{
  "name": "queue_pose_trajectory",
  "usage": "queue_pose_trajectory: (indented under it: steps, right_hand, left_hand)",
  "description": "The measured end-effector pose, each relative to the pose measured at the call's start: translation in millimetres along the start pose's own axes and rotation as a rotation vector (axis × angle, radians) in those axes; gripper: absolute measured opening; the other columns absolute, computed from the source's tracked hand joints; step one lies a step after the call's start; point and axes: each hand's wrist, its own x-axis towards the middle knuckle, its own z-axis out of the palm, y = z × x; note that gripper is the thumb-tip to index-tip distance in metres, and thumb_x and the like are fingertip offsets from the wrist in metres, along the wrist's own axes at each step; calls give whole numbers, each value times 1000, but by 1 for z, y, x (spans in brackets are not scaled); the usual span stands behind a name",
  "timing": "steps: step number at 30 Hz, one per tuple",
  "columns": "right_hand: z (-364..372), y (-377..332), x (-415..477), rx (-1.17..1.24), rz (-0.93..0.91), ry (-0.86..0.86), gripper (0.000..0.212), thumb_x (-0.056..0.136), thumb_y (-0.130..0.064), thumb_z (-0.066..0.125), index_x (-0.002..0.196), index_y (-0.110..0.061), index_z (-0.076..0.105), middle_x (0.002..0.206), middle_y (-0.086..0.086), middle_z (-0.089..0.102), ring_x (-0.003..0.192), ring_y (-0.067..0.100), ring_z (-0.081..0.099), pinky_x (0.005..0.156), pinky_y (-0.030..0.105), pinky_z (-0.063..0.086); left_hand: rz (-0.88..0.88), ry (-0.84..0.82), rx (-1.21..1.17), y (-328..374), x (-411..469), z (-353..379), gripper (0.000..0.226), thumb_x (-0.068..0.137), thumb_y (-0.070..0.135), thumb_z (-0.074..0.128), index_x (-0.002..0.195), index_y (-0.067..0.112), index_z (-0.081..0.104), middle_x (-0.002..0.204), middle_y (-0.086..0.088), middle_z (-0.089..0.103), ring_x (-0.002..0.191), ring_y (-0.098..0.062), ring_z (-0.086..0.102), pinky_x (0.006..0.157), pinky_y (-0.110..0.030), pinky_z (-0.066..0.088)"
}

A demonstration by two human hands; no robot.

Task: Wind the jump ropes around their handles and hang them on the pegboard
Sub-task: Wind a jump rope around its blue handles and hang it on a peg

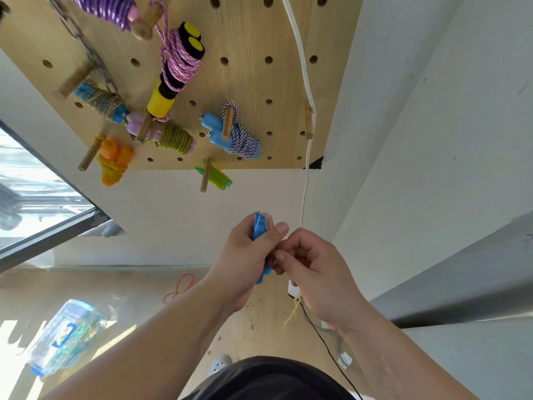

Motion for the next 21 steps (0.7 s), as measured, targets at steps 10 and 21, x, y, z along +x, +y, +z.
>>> queue_pose_trajectory:
  steps: [10,21]
  right_hand:
    - [1,12,3,80,116,33,10,99,-17,62,90,-20,64,80,2,72,62,14,55,61,26,44]
    - [2,19,3,231,173,-164,41,100,-54,44,138,-43,52,106,11,63,53,14,35,54,22,34]
  left_hand:
    - [157,23,251,-1,-3,0,20,96,-2,51,84,13,46,78,-4,49,67,-11,47,62,-22,47]
    - [441,-80,260,-5,-1,3,11,102,21,48,95,27,53,135,12,62,129,-12,54,101,-34,50]
